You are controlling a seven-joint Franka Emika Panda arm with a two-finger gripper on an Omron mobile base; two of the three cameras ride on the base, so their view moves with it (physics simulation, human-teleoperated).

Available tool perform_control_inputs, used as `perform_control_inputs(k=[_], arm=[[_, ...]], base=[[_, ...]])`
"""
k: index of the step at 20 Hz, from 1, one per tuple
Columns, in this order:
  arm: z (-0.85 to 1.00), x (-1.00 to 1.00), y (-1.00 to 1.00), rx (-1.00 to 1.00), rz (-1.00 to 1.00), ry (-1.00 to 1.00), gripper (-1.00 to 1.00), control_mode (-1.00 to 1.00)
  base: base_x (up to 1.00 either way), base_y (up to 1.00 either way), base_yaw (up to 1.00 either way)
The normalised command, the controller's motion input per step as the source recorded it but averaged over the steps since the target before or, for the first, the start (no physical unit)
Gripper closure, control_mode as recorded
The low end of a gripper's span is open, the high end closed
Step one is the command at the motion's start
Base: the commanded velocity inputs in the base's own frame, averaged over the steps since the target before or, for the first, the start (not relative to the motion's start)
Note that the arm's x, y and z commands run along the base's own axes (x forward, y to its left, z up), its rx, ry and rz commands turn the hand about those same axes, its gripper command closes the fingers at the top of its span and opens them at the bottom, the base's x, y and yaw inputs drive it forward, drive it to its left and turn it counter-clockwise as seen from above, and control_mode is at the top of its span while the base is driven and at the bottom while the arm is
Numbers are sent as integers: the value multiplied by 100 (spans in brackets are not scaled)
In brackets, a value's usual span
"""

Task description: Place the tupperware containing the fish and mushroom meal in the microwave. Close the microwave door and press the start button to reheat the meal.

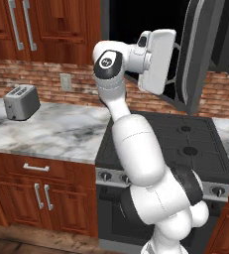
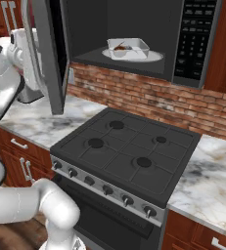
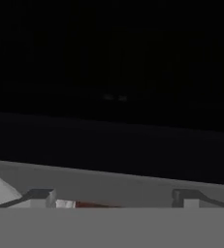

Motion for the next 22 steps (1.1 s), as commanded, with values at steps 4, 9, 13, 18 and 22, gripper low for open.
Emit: perform_control_inputs(k=[4, 9, 13, 18, 22], arm=[[0, 10, -82, 11, 0, -3, -100, -100], [0, 12, -71, 13, 9, -8, -100, -100], [-4, 38, -62, 14, 22, -9, -100, -100], [-18, 51, -68, 15, 30, -14, -100, -100], [-27, 61, -66, 14, 31, -15, -100, -100]], base=[[0, 0, 0], [0, 0, 0], [0, 0, 0], [0, 0, 0], [0, 0, 0]])
